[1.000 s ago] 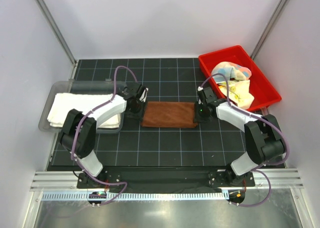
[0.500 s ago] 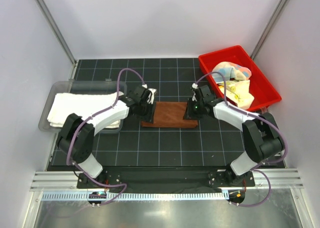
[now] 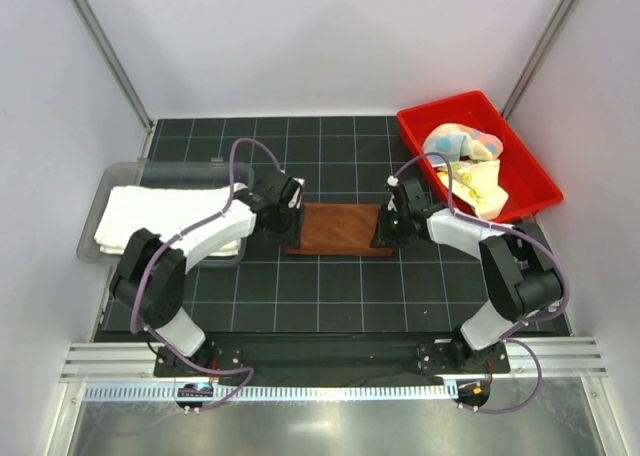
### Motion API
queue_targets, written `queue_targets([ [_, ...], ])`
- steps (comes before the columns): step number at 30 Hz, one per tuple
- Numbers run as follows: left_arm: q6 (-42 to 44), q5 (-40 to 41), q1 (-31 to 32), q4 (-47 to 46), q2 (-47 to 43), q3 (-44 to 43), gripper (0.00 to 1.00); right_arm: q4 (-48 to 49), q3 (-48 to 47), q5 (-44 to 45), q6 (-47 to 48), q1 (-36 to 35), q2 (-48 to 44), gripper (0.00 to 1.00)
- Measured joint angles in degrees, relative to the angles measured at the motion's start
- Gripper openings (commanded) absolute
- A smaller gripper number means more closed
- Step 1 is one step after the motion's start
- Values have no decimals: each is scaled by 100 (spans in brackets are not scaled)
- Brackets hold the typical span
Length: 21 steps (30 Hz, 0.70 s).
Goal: Fold and stack the towels
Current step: Fold the towel
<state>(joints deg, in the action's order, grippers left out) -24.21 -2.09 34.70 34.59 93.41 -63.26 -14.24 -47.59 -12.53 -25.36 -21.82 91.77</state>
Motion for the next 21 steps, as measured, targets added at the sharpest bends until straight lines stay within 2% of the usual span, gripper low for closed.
queue_targets([
  [8,-136,-175,0,-452,-94,-334,41,-101,31,85,129,20,-197,29],
  [13,-155,208,-35,-466,282,-42,42,-125,31,192,149,52,-212,29],
  [21,-262,293,-70,-450,527,179,42,-125,31,243,170,205,-214,29],
])
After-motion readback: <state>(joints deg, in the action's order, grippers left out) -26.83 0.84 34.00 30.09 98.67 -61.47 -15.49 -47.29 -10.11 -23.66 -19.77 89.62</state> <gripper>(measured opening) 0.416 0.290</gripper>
